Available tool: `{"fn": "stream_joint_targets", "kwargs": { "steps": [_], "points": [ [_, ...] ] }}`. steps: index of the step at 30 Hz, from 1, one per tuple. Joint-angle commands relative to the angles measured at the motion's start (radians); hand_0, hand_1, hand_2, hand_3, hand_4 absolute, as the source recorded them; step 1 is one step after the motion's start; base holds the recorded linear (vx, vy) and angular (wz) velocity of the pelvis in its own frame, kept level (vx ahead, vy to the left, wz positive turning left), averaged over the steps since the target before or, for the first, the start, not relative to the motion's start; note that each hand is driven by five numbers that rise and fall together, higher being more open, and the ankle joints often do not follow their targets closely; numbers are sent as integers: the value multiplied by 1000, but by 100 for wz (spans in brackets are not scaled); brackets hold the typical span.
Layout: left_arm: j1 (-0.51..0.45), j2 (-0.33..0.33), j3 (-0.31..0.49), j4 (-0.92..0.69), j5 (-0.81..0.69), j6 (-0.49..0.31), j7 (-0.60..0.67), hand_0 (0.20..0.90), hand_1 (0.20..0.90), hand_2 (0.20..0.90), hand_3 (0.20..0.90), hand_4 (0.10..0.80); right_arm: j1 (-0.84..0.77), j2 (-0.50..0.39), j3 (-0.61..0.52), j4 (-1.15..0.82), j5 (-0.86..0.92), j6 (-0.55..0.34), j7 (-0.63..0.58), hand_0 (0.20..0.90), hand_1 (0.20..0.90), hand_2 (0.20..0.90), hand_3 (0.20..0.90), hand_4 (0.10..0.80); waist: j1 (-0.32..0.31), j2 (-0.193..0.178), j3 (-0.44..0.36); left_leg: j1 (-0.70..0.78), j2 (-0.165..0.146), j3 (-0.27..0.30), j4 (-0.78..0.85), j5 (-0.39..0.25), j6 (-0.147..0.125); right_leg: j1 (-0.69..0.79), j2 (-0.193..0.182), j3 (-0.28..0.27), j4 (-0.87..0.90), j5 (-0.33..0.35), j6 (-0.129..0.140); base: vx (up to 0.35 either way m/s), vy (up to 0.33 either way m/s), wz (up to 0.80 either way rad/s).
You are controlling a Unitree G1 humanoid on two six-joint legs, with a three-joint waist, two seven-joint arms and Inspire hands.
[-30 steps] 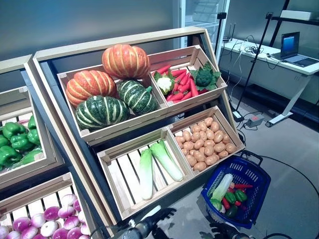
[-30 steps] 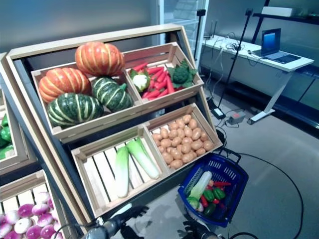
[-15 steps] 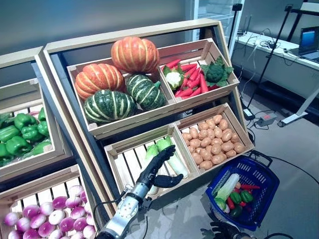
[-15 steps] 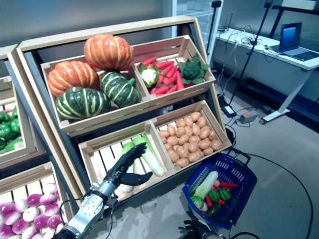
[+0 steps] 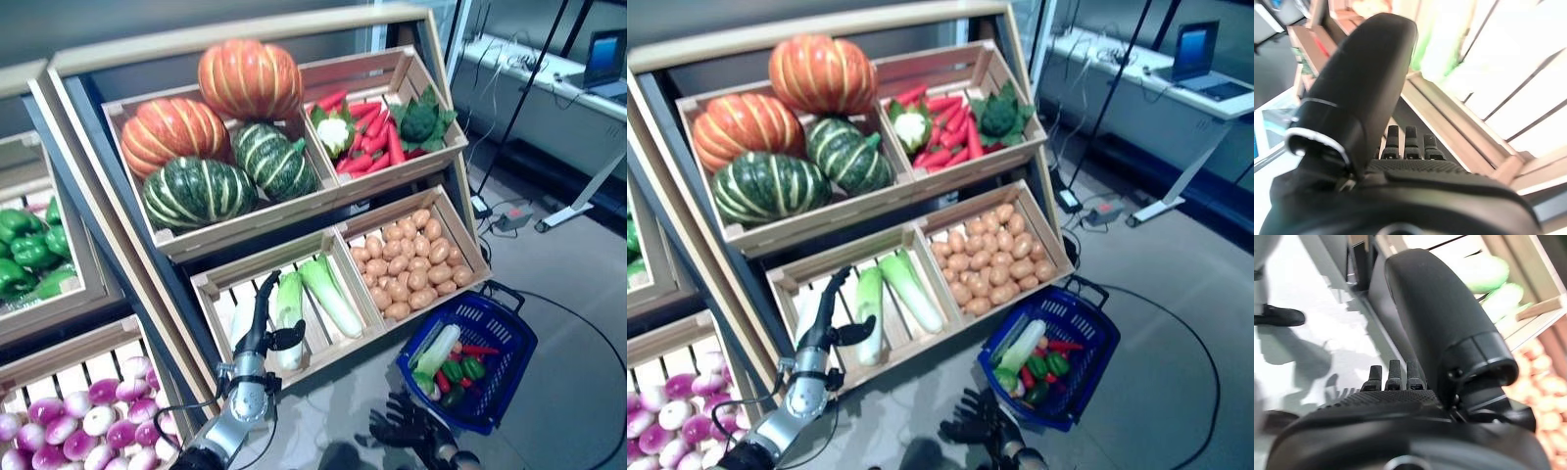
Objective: Put vegetables into the basket
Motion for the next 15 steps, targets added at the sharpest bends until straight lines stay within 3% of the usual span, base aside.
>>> {"fn": "stream_joint_targets", "kwargs": {
  "steps": [1,9,15],
  "points": [
    [-207,-16,8,15,-16,-45,105,900,900,900,900,800,-124,30,7,-87,82,-105,-36,900,900,900,900,800,-24,-47,85,-91,-28,-19,167,-73,29,-53,-58,42,200,-97,-27,-202,37,-5],
    [-317,-78,57,146,-195,-73,209,900,900,900,900,800,-239,9,25,-43,91,-56,-76,900,900,900,900,800,-43,-59,173,-327,1,-39,556,-238,40,-270,-117,97,567,-238,-47,-121,41,-1],
    [-382,-87,90,167,-256,-92,277,900,900,900,900,800,-260,-12,26,-12,102,-47,-97,900,900,900,900,800,-60,-62,199,-453,9,-45,724,-317,57,-413,-144,131,754,-298,-50,-85,19,3]
  ]
}}
